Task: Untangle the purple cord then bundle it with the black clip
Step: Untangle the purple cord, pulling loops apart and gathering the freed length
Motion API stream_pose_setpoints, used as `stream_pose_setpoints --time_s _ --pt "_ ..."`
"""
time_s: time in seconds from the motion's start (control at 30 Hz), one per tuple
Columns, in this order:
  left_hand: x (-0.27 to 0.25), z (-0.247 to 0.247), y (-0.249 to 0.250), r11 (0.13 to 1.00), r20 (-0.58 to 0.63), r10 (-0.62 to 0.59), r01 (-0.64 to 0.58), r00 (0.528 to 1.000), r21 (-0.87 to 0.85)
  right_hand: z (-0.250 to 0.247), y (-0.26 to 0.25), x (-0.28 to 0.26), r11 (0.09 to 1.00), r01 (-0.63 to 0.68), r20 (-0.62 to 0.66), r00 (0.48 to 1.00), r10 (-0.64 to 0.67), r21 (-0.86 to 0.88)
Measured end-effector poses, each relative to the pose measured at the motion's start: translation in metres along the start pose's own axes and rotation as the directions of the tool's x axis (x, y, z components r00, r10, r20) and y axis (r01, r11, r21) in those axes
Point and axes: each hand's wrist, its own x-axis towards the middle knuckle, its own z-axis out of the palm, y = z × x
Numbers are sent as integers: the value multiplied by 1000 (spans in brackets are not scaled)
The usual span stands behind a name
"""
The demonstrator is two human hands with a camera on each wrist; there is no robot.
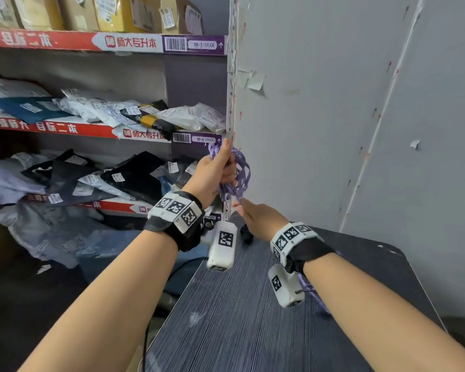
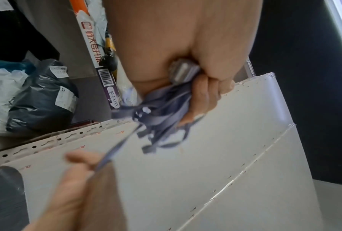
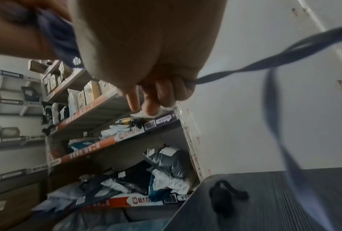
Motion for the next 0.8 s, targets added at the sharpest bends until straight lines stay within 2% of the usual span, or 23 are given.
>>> stream_pose_setpoints --time_s 0.1,0.17,0.2,0.27,0.33,0.43,0.53,0.67,0.73,0.8 --pt "1 -7 -11 995 -53 61 -56 997 82 12 0 -3 993 57 15 998 -55 -99" --pt "0 -11 -20 958 -96 112 -82 989 275 15 0 -6 953 131 -35 989 -146 -273" --pt "0 -13 -25 910 -108 147 -91 983 404 13 -1 -8 915 163 -57 979 -197 -370" --pt "-3 -16 -38 781 -89 165 -75 982 621 13 -1 -11 871 186 -135 952 -273 -454" --pt "-8 -16 -50 702 -36 136 -70 990 708 12 2 -15 889 219 -267 901 -342 -401" --pt "-20 -6 -70 674 9 38 -32 999 738 20 9 -23 883 330 -414 790 -451 -333" --pt "-34 1 -90 673 77 -19 -44 997 738 34 11 -36 918 313 -427 815 -391 -243" --pt "-55 6 -117 710 96 -166 51 981 703 53 24 -57 989 150 -471 872 -130 4" --pt "-66 11 -128 693 104 -237 93 966 715 63 27 -63 992 101 -432 900 -56 82" --pt "-75 11 -141 713 113 -289 135 951 688 73 31 -67 993 64 -358 934 -24 102"
